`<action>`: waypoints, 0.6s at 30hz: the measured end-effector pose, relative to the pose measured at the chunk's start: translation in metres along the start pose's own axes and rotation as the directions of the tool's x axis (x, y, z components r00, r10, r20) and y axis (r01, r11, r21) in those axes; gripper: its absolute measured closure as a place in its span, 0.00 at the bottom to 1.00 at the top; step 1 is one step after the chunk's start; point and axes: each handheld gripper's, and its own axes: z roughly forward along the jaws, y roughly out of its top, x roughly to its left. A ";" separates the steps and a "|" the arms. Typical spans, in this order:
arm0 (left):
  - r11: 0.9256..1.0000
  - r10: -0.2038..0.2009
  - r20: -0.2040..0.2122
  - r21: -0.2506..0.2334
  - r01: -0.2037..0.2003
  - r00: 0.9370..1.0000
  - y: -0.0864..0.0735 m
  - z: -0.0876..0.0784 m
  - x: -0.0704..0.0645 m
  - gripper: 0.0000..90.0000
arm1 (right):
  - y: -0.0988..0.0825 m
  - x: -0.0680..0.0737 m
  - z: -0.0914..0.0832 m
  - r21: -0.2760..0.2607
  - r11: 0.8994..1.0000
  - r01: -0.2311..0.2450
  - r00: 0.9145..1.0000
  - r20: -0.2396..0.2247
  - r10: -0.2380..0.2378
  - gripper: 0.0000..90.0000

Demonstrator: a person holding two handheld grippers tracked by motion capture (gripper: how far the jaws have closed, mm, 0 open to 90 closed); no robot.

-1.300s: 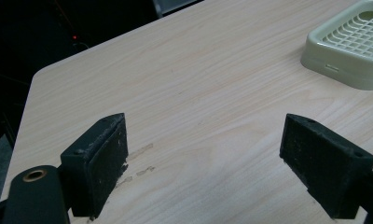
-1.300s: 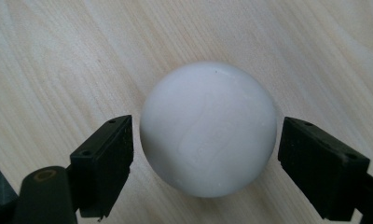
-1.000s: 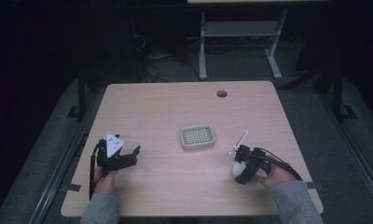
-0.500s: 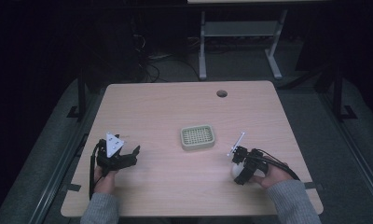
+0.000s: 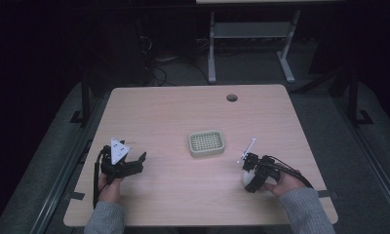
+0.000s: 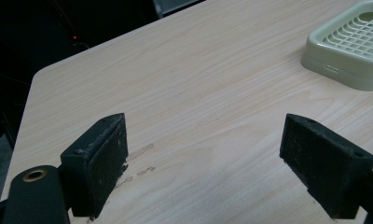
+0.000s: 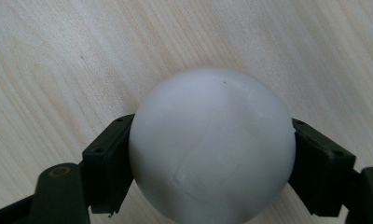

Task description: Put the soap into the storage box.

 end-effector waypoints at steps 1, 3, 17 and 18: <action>1.000 0.000 0.001 0.000 0.000 1.000 0.000 0.000 0.000 0.17 | 0.000 0.000 0.000 -0.001 1.000 0.001 1.000 0.001 -0.001 0.26; 1.000 -0.001 0.002 0.000 0.001 1.000 0.000 0.000 0.000 0.16 | 0.000 0.000 0.000 0.000 1.000 0.003 1.000 -0.006 -0.003 0.26; 1.000 -0.002 -0.001 0.006 0.002 1.000 0.000 0.000 0.000 0.16 | 0.002 -0.002 -0.013 -0.032 0.999 0.010 1.000 -0.016 -0.010 0.26; 1.000 -0.002 -0.001 0.006 0.002 1.000 0.000 0.000 0.000 0.17 | 0.002 -0.002 -0.013 -0.032 0.999 0.010 1.000 -0.016 -0.010 0.26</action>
